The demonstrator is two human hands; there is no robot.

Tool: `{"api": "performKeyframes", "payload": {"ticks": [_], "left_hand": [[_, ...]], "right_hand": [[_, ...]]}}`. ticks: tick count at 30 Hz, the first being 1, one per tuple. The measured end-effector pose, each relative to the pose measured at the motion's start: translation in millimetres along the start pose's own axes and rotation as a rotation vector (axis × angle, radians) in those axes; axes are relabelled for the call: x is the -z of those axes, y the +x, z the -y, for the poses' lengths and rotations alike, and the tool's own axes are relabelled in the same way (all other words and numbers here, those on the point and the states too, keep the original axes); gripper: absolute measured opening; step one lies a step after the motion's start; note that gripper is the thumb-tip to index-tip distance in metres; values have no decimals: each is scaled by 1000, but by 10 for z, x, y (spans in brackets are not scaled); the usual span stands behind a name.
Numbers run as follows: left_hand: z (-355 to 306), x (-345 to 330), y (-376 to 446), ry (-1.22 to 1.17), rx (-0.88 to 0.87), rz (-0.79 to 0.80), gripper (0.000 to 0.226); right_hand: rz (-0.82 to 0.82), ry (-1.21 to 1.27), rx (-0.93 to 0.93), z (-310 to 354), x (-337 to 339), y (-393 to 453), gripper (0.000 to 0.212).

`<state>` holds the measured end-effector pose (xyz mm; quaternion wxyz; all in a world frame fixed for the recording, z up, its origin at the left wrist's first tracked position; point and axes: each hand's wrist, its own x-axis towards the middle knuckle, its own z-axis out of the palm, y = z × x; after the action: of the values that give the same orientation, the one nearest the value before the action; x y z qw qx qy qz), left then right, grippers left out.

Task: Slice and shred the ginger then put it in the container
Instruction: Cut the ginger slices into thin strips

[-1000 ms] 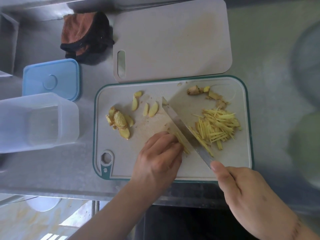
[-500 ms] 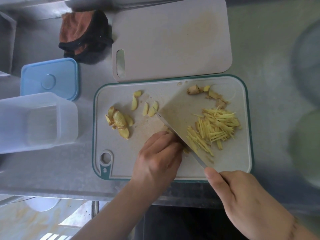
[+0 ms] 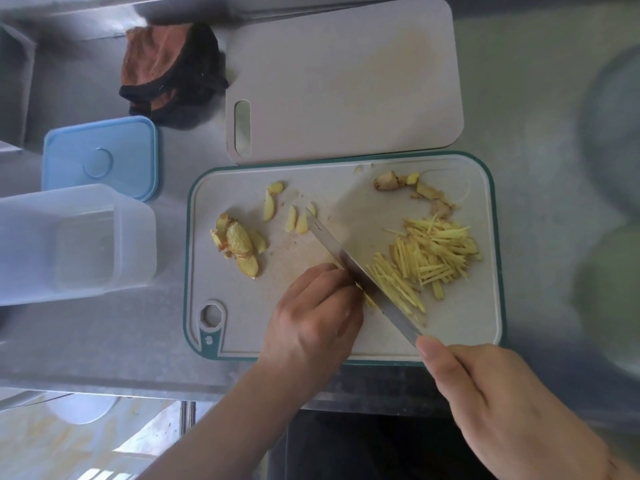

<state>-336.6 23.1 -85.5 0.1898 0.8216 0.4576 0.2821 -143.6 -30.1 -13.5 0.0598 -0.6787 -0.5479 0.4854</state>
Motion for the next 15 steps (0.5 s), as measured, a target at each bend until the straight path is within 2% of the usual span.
{"api": "performKeyframes", "payload": {"ticks": [15], "left_hand": [[-14, -37, 1, -19, 15, -33, 6]], "right_hand": [[28, -12, -66, 2, -68, 46, 74]]}}
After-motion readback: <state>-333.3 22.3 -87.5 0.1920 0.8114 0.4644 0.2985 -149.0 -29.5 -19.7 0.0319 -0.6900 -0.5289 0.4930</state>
